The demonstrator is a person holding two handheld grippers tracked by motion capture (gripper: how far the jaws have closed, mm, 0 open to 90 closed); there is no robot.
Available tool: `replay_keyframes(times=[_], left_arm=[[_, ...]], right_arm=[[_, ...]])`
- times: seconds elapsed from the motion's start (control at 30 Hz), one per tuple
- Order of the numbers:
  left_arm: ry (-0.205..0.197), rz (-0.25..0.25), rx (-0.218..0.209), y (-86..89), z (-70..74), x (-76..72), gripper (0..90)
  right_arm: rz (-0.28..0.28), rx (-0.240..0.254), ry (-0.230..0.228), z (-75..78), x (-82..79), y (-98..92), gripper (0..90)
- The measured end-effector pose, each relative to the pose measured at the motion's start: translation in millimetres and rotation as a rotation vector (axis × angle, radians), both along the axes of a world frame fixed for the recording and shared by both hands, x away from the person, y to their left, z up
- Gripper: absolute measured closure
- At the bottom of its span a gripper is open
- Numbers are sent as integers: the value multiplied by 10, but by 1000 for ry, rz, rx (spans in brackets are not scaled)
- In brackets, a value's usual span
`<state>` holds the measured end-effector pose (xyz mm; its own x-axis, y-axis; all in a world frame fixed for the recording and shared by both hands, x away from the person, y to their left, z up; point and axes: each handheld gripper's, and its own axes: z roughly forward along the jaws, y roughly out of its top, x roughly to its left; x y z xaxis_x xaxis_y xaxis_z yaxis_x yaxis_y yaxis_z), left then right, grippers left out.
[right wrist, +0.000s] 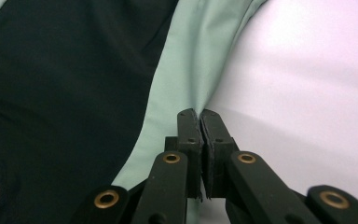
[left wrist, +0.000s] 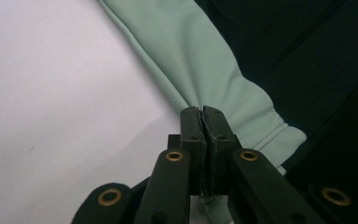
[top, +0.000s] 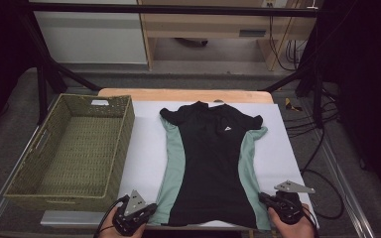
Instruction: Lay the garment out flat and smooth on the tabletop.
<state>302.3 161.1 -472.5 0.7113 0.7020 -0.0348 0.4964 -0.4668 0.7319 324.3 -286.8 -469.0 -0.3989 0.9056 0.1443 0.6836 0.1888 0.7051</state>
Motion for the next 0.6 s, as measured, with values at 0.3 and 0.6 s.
replay_keyframes(times=[0.3, 0.6], left_arm=[[-3, -36, -12, -32, 44, -312, 862], [-102, 26, 36, -367, 81, 269, 592]], right_arm=[[34, 19, 4, -13, -194, -38, 815], [-40, 23, -83, 96, 218, 14, 624]])
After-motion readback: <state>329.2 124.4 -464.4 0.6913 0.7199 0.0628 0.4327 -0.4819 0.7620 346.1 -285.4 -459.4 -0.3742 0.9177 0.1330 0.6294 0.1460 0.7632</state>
